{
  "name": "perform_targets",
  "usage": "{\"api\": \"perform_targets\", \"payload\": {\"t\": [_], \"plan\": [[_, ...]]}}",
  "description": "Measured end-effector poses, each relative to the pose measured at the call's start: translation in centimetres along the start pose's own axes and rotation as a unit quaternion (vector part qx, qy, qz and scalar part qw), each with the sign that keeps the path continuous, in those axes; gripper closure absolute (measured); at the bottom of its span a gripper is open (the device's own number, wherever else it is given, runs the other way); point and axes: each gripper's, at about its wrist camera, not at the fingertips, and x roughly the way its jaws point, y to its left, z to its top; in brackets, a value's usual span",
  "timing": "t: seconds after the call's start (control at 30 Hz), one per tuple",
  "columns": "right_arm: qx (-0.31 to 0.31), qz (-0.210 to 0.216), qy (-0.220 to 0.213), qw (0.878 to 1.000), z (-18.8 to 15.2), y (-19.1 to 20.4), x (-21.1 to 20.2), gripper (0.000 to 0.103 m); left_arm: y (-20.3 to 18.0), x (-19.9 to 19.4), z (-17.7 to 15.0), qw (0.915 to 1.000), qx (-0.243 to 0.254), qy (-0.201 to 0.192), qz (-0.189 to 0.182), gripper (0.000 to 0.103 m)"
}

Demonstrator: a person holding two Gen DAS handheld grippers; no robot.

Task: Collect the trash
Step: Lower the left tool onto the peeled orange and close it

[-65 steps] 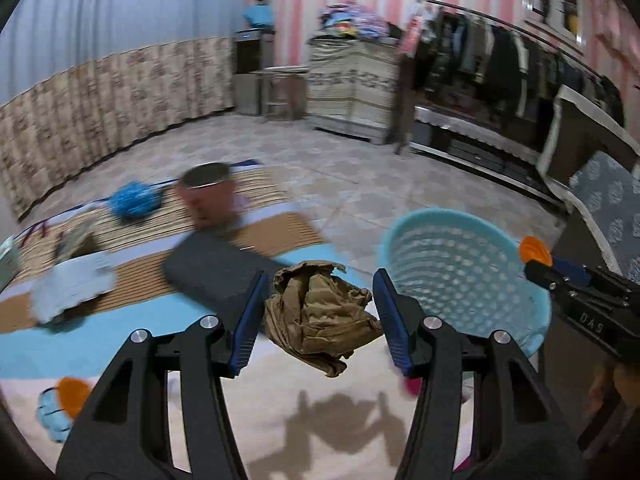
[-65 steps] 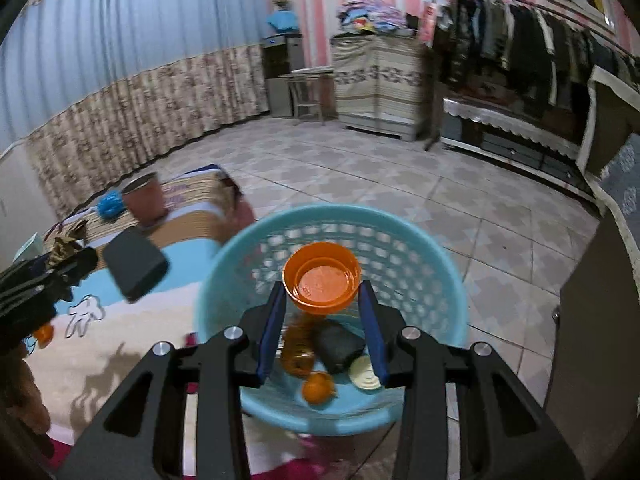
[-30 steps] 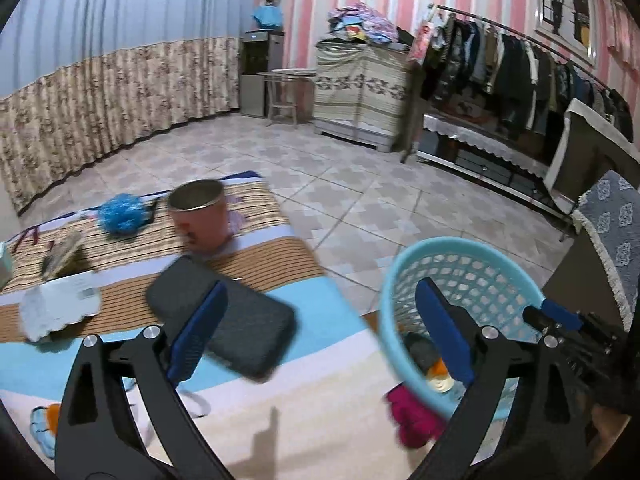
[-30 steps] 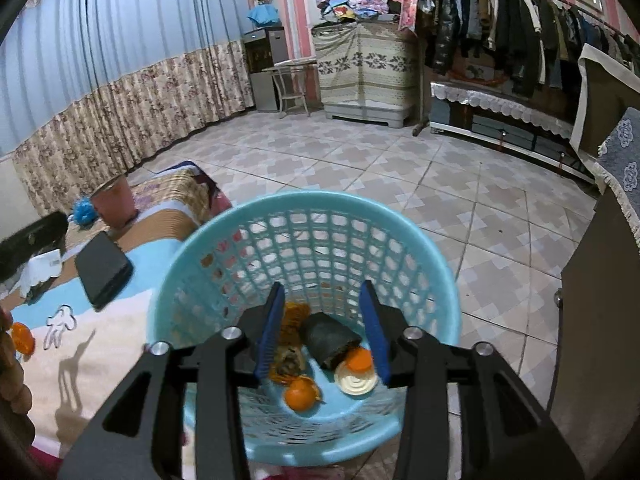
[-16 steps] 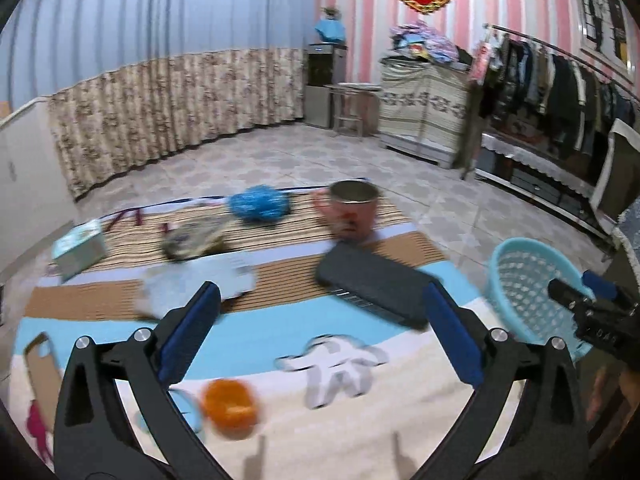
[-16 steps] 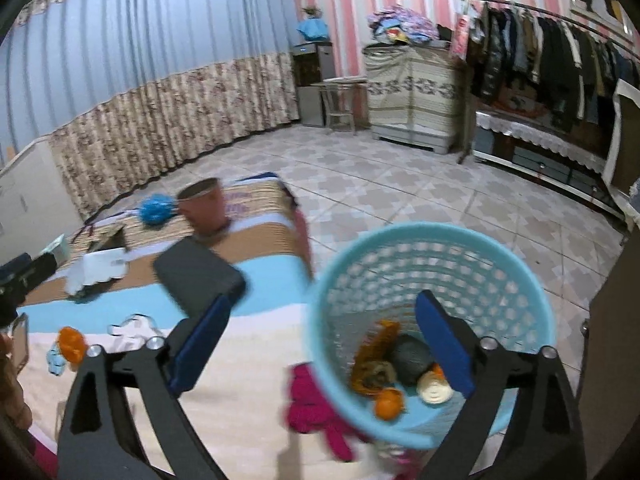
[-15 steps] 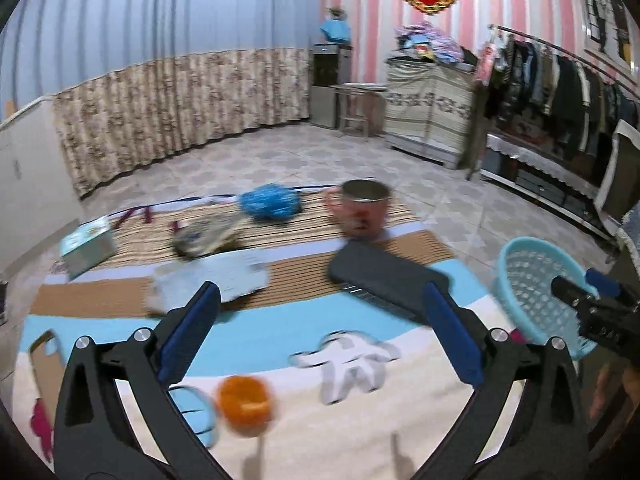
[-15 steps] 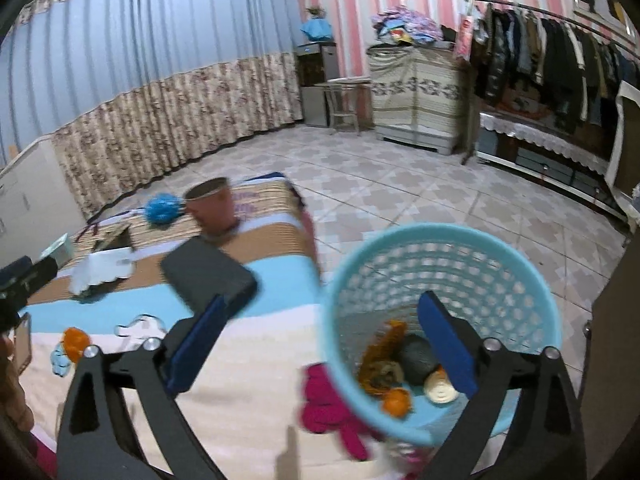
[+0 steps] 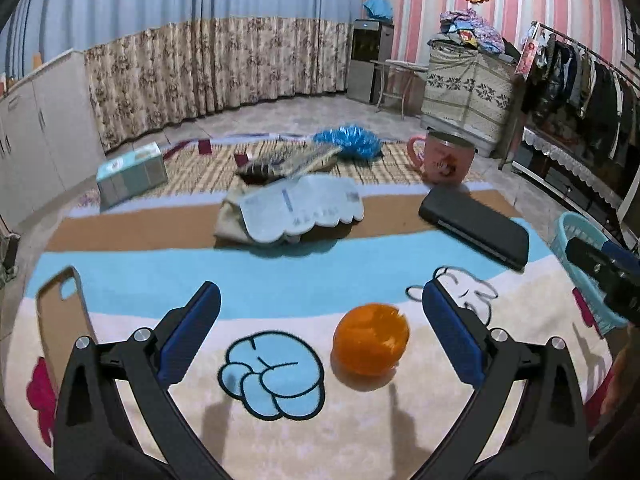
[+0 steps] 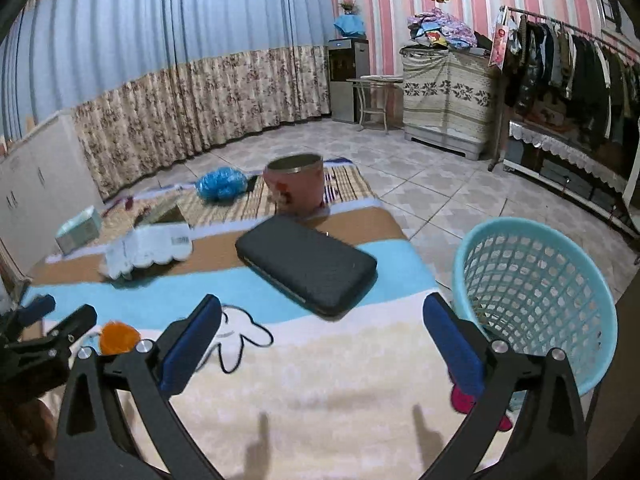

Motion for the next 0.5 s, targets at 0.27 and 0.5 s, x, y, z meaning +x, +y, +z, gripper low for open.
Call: {"api": "perform_targets", "payload": {"t": [0.27, 0.5], "plan": [[0.008, -0.018, 0.009, 1.0, -1.0, -0.7, 1.3, 0.004, -0.7, 1.7, -1.6, 0.9994, 0.005, 0.03, -0.02, 0.005], [0.009, -0.021, 0.012, 1.0, -1.1, -0.4, 1.5, 0.004, -1.8, 2.4, -1.7, 0.9987, 0.004, 0.046, -0.021, 0.008]]}}
